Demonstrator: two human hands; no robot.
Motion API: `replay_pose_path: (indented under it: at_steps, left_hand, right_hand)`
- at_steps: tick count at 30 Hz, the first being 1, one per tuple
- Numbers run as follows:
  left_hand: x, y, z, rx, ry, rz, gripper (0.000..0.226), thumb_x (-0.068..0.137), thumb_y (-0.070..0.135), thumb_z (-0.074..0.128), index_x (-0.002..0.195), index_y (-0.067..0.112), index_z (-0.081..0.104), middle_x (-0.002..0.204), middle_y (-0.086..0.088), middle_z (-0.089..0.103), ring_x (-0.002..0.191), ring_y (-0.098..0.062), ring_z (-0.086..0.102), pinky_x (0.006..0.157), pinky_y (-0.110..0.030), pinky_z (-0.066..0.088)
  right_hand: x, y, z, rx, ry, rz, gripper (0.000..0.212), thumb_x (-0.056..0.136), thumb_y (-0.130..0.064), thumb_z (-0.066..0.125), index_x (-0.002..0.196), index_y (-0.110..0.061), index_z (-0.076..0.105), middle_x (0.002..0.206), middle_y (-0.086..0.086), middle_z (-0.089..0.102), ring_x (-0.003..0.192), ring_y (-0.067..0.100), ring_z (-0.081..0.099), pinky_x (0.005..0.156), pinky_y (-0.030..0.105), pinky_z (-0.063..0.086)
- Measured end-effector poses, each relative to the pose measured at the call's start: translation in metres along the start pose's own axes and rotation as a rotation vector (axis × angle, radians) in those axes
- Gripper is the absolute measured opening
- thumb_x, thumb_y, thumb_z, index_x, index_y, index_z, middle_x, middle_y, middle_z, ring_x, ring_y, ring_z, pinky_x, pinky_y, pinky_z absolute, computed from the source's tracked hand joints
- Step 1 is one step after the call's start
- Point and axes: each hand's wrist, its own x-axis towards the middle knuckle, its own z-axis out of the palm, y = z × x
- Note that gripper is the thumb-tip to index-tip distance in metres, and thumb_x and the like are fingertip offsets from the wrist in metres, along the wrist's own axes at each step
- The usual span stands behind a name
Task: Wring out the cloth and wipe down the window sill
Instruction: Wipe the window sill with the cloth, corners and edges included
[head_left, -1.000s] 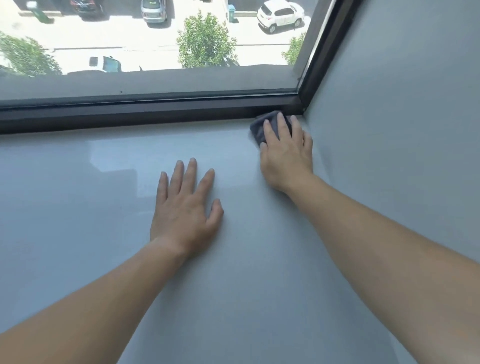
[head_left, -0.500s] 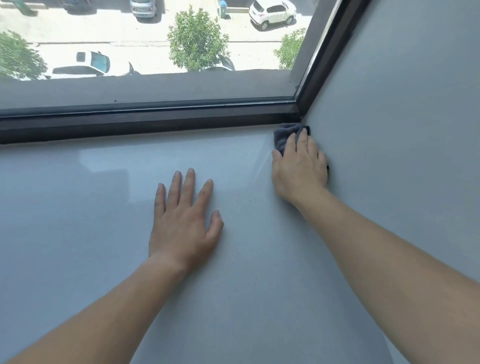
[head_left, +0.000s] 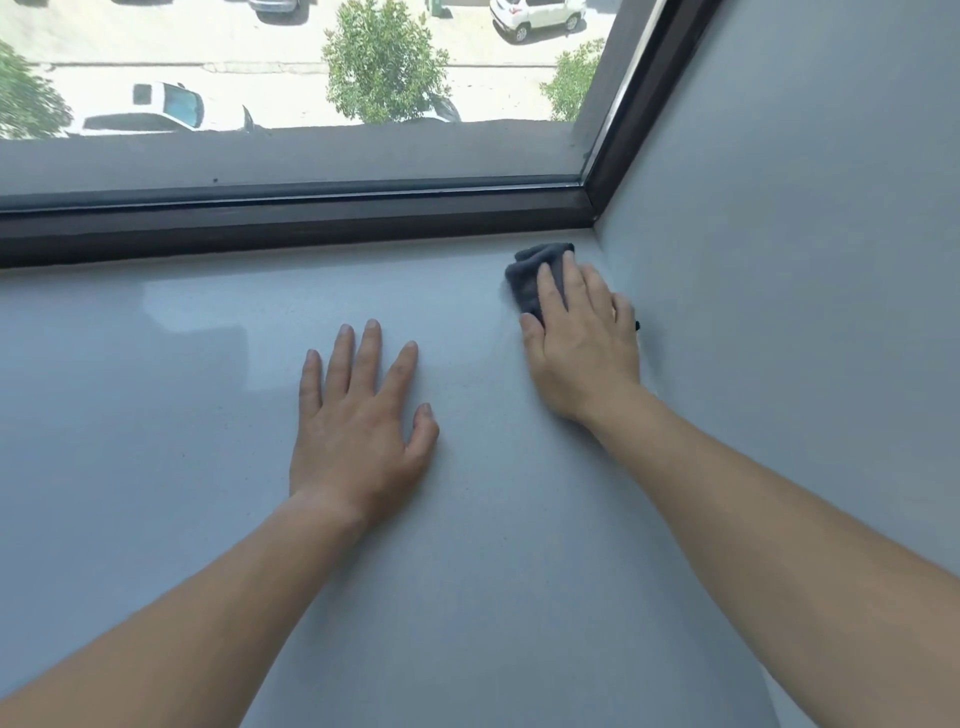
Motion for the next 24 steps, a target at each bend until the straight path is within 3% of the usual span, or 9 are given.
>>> replay_pose_path:
  at_steps: [3, 5, 8, 13, 18, 22, 24]
  left_hand:
    - [0.0, 0.0, 0.0, -0.001, 0.003, -0.002, 0.068, 0.091, 0.052, 0.019, 0.156, 0.03, 0.018, 0.167, -0.005, 0.002, 0.153, -0.023, -0.01, 0.122, -0.048, -0.004]
    - [0.0, 0.0, 0.001, 0.002, 0.006, -0.004, 0.068, 0.091, 0.052, 0.02, 0.155, 0.03, 0.017, 0.167, -0.005, 0.002, 0.153, -0.023, -0.009, 0.122, -0.048, -0.005]
    - [0.0, -0.001, 0.001, 0.005, 0.01, -0.004, 0.068, 0.091, 0.052, 0.021, 0.155, 0.03, 0.019, 0.167, -0.005, 0.003, 0.153, -0.023, -0.008, 0.122, -0.048, -0.004]
    - [0.001, -0.002, 0.002, -0.005, 0.016, 0.004, 0.066, 0.091, 0.051, 0.023, 0.154, 0.03, 0.022, 0.166, -0.006, 0.006, 0.153, -0.024, -0.006, 0.123, -0.048, -0.004]
    - [0.001, -0.002, 0.002, 0.007, 0.005, -0.001, 0.066, 0.091, 0.051, 0.02, 0.153, 0.03, 0.019, 0.166, -0.006, 0.004, 0.153, -0.023, -0.007, 0.122, -0.048, -0.005]
    - [0.001, -0.002, 0.002, 0.002, 0.009, 0.007, 0.067, 0.09, 0.051, 0.021, 0.153, 0.029, 0.021, 0.166, -0.007, 0.007, 0.153, -0.025, -0.004, 0.122, -0.048, -0.004]
    - [0.0, -0.003, 0.002, 0.001, 0.007, 0.005, 0.068, 0.089, 0.053, 0.02, 0.153, 0.029, 0.022, 0.166, -0.007, 0.007, 0.153, -0.025, -0.004, 0.122, -0.049, -0.004]
  right_hand:
    - [-0.005, -0.004, -0.006, 0.035, -0.031, 0.253, 0.071, 0.101, -0.053, 0.018, 0.157, -0.009, 0.013, 0.165, 0.015, 0.006, 0.149, 0.03, 0.009, 0.115, 0.047, 0.015]
    - [-0.019, -0.021, -0.006, 0.105, -0.037, 0.212, 0.076, 0.099, -0.056, 0.018, 0.156, -0.007, 0.013, 0.165, 0.015, 0.004, 0.15, 0.03, 0.006, 0.116, 0.047, 0.012]
    - [-0.047, -0.025, -0.002, 0.094, -0.03, -0.01, 0.077, 0.096, -0.057, 0.015, 0.156, -0.008, 0.015, 0.165, 0.013, 0.005, 0.15, 0.027, 0.007, 0.114, 0.045, 0.014]
    - [-0.034, 0.002, -0.004, 0.062, -0.061, 0.258, 0.074, 0.1, -0.055, 0.018, 0.157, -0.008, 0.01, 0.165, 0.014, 0.003, 0.15, 0.029, 0.006, 0.117, 0.046, 0.013]
    - [-0.096, 0.002, 0.003, 0.066, -0.032, 0.054, 0.074, 0.097, -0.054, 0.018, 0.156, -0.009, 0.017, 0.165, 0.012, 0.01, 0.149, 0.027, 0.013, 0.114, 0.046, 0.019]
    - [-0.101, 0.008, 0.005, 0.056, -0.041, 0.302, 0.073, 0.099, -0.052, 0.02, 0.157, -0.009, 0.012, 0.165, 0.013, 0.008, 0.15, 0.027, 0.011, 0.116, 0.046, 0.016]
    - [-0.11, -0.004, 0.004, 0.08, -0.059, 0.317, 0.074, 0.099, -0.053, 0.022, 0.157, -0.008, 0.009, 0.165, 0.014, 0.004, 0.151, 0.028, 0.008, 0.117, 0.046, 0.014]
